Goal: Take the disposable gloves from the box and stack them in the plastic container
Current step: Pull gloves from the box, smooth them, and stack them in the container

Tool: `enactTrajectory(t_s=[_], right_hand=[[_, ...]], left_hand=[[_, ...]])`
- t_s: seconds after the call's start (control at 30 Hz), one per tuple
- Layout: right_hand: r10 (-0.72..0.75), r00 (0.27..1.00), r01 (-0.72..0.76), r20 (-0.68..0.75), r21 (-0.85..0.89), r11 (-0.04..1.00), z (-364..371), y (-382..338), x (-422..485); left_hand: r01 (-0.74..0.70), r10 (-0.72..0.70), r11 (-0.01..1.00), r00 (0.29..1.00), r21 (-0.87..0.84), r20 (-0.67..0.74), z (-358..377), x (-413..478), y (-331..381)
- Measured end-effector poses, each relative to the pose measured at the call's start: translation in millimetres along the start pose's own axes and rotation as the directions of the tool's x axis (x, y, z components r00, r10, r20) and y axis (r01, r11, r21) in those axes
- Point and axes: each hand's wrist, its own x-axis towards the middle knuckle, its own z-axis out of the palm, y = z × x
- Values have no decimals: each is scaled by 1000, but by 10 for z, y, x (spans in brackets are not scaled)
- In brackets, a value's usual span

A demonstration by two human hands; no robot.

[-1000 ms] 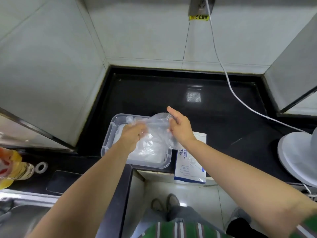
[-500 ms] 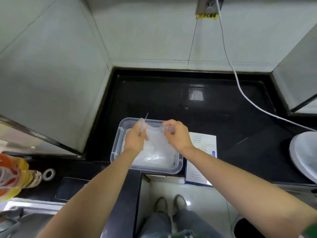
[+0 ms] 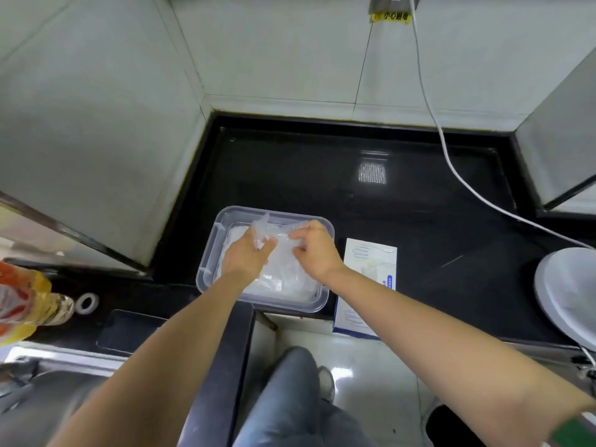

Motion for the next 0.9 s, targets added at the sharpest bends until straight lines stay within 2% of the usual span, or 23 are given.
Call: enactTrajectory(t_s=[0.2,0.47,0.7,0.8,0.9], right_hand=[[15,996,-3,89,-130,991,34,-98,16],[71,992,-41,107,-260,965,71,-102,21],[134,988,-107,80,-282,953,263,-82,47],[161,987,-151,21,-253,956,322,-69,73],[164,986,-169,-42,-301,938,369,-57,147]], left_hand=[[-32,42,969,999,246,-32,-71,7,47],[-111,106,909,994,401,34,-67,67,38],[-119,88,909,991,399,96,-65,112,-135],[-163,115,907,983,389,144,-106,141,-213],[-198,149,896,977,397,149,-165,164,-214]])
